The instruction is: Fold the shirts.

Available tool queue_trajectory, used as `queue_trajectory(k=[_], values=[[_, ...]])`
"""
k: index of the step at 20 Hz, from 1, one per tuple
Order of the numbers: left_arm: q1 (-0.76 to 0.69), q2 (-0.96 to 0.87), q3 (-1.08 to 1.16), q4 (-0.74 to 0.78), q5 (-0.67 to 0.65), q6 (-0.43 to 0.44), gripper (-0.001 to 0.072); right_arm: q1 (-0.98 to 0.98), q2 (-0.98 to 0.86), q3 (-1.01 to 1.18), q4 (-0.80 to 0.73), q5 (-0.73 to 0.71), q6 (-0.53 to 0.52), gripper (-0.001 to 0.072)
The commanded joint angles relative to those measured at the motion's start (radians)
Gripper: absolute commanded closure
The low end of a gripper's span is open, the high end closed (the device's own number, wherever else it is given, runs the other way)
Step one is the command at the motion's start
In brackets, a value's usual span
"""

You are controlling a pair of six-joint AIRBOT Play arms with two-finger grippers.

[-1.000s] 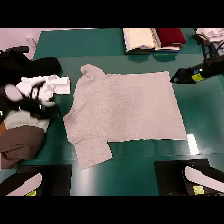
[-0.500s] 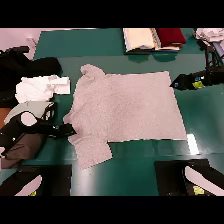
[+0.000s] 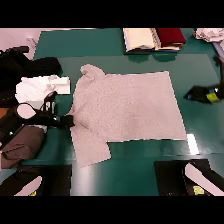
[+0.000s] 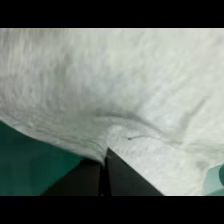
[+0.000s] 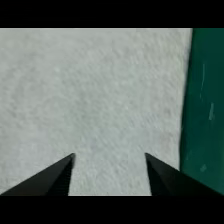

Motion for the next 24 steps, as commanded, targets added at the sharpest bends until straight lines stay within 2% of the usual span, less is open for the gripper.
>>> queue_trajectory(k=[1,3,4,10,14,15,16,18,20,22,24], values=[[-0.001,0.001,0.077,-0.006,-0.022,0.035,0.0687,-0.216,0.003,-0.182,-0.095,0.043,-0.007,0.0112],[-0.001,0.001,0.078,-0.006,-0.017,0.035,0.0687,-0.336,0.003,-0.287,-0.092,0.029,-0.013,0.0152],[-0.001,0.001,0.078,-0.006,-0.014,0.035,0.0687,-0.371,0.003,-0.328,-0.092,0.011,-0.033,0.021],[-0.001,0.001,0.078,-0.006,-0.008,0.035,0.0687,-0.322,0.003,-0.455,-0.084,-0.091,-0.04,0.0212],[-0.001,0.001,0.078,-0.006,-0.01,0.035,0.0686,-0.195,-0.063,-0.45,-0.083,-0.063,-0.039,0.0212],[-0.001,0.001,0.079,-0.006,-0.013,0.036,0.0686,-0.156,-0.086,-0.449,-0.083,-0.056,-0.039,0.0257],[-0.001,0.001,0.079,-0.006,-0.016,0.047,0.0687,-0.118,-0.099,-0.449,-0.083,-0.056,-0.039,0.0363],[-0.001,0.001,0.089,0.006,-0.04,0.088,0.0687,-0.051,-0.084,-0.446,-0.084,-0.061,-0.039,0.0467],[-0.001,0.001,0.124,0.051,-0.072,0.086,0.0688,-0.002,-0.033,-0.415,-0.085,-0.06,-0.04,0.0621],[-0.001,0.01,0.209,0.074,-0.095,0.085,0.0688,0.032,0.04,-0.34,-0.084,-0.044,-0.04,0.0696],[-0.001,0.064,0.325,0.083,-0.085,0.076,0.0688,0.062,0.121,-0.222,-0.084,-0.035,-0.039,0.0701]])
